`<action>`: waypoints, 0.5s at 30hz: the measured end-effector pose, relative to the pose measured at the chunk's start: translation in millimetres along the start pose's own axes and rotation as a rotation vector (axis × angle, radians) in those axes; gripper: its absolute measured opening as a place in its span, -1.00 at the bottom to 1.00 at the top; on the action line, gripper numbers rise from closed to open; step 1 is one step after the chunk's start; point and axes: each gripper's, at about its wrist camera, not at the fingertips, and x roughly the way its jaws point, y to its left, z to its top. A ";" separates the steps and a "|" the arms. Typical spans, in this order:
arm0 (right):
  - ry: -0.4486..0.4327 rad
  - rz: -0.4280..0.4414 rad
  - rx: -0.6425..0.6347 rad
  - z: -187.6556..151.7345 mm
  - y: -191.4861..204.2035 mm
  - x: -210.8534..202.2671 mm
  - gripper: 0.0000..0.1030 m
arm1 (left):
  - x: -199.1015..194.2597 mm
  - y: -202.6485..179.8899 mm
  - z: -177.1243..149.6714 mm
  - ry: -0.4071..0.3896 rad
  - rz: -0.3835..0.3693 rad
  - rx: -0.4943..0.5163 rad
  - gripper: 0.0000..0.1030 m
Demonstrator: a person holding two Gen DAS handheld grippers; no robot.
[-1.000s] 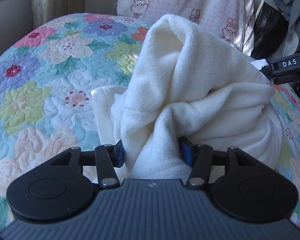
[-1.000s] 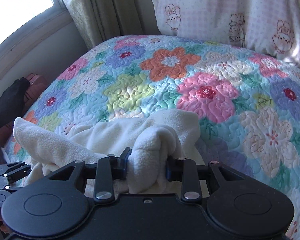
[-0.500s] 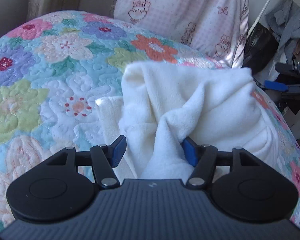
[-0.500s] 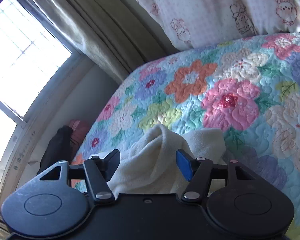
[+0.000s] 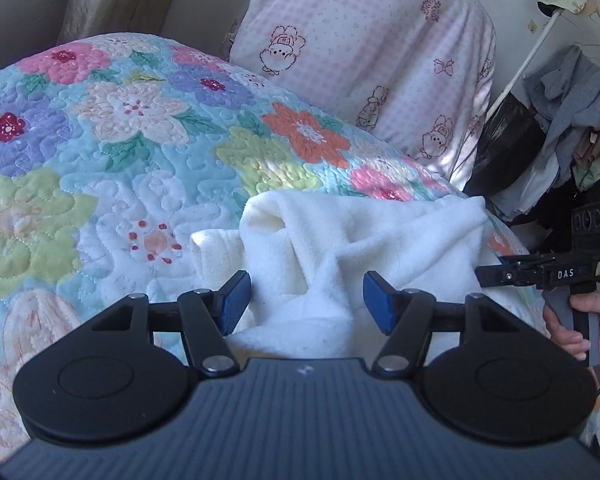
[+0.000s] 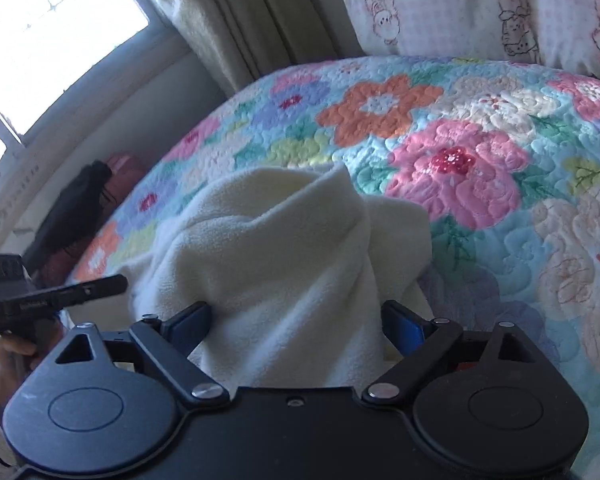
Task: Fold clothes
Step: 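Smooth the folded fleece with both grippers open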
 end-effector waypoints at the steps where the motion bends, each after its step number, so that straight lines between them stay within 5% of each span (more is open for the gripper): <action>1: -0.037 -0.029 -0.017 0.0 4.5 -5.2 0.45 | 0.1 -2.0 -0.5 0.001 0.011 0.013 0.19; 3: -0.115 -0.087 -0.042 -0.4 12.9 -17.8 -0.62 | -2.0 -7.3 -1.5 -0.013 0.079 0.039 0.17; 5: -0.189 -0.216 -0.106 -5.1 24.5 -27.1 -0.62 | -0.3 -11.4 -2.9 -0.005 0.182 0.087 0.23; 7: -0.141 -0.304 -0.157 -13.9 26.5 -12.7 -0.62 | 6.5 -11.9 -4.7 0.030 0.290 0.107 0.27; 11: -0.111 -0.310 -0.088 -24.3 9.4 2.3 -0.57 | 0.7 -10.3 -4.1 -0.002 0.332 0.096 0.23; 13: -0.104 -0.291 -0.011 -20.4 -0.7 0.5 -0.57 | -12.6 -19.3 -0.7 -0.073 0.380 0.143 0.19; 15: -0.102 -0.288 0.054 -21.7 -10.3 1.3 -0.35 | -32.8 -30.6 4.5 -0.157 0.374 0.179 0.15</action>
